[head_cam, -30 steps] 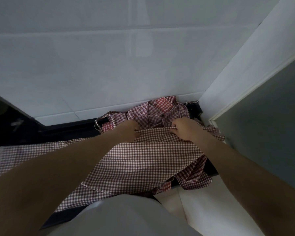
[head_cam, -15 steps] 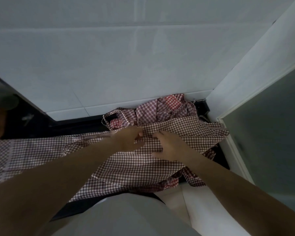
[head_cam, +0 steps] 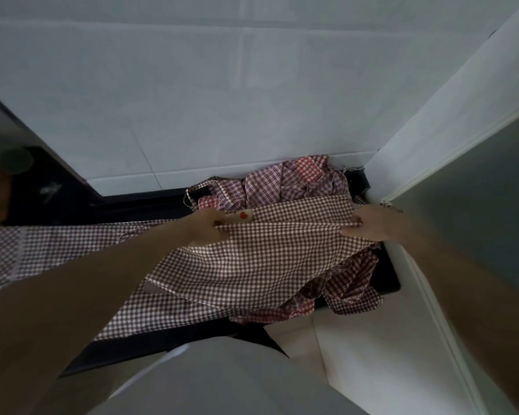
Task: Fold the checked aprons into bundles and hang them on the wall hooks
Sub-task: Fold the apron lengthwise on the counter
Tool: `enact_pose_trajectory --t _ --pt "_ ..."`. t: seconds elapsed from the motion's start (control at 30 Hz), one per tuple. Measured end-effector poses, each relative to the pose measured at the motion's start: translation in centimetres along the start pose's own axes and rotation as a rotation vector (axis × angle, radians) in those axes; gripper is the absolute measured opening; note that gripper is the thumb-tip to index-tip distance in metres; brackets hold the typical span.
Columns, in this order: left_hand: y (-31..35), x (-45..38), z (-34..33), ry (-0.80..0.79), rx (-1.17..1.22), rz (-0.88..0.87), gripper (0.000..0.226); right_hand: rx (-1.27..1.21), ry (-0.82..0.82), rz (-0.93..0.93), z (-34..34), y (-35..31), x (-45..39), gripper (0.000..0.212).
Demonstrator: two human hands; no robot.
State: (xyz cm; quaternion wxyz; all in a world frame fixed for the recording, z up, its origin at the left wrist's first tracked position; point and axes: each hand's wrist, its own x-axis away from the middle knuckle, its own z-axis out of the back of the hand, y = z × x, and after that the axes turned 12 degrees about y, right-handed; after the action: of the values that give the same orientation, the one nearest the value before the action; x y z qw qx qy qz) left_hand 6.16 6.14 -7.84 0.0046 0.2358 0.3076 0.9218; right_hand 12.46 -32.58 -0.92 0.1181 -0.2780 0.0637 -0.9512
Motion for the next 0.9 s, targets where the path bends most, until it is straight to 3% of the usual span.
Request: enact_pose_trajectory --t 0.1,0.13,0.23,0.33,0.37,0.5,0.57,0.67,0.8,0.9 --pt "-1.4 0.4 0.8 0.02 -0.084 0.032 0.032 0.014 0.126 -0.011 0.4 -0.6 -0.2 0.043" --pt "-1.8 0.6 1.1 0.034 -0.133 0.04 0.031 0.02 0.167 0.006 0.4 -0.6 -0.5 0.037" --pt "-3.7 1.4 1.2 0.03 -0.219 0.091 0.044 0.128 0.264 0.034 0.1 -1.4 -0.8 0.056" --pt "-6.4 2.9 1.2 -0.108 -0.298 0.056 0.086 0.209 0.377 0.045 -0.5 -2.8 -0.9 0.053" --pt "-7.1 3.2 1.2 -0.114 -0.302 0.058 0.088 0.233 0.401 0.038 -0.5 -3.1 -1.0 0.053" --pt "-9.0 3.7 1.6 0.04 -0.351 0.134 0.053 0.37 0.407 -0.048 -0.6 -4.7 -1.3 0.05" --pt "-9.9 3.8 1.7 0.085 -0.396 0.172 0.052 0.427 0.465 -0.074 -1.0 -5.7 -1.8 0.043" --pt "-10.4 3.9 1.0 0.183 -0.434 0.336 0.068 0.435 0.607 0.029 -2.4 -7.7 -2.6 0.04" --pt "-10.1 3.5 0.1 0.222 -0.441 0.239 0.088 0.263 0.485 0.312 -4.3 -11.6 -3.7 0.06" --pt "-10.0 2.9 -0.3 0.19 -0.361 0.157 0.096 0.337 0.359 0.401 -5.5 -14.1 -4.8 0.077"
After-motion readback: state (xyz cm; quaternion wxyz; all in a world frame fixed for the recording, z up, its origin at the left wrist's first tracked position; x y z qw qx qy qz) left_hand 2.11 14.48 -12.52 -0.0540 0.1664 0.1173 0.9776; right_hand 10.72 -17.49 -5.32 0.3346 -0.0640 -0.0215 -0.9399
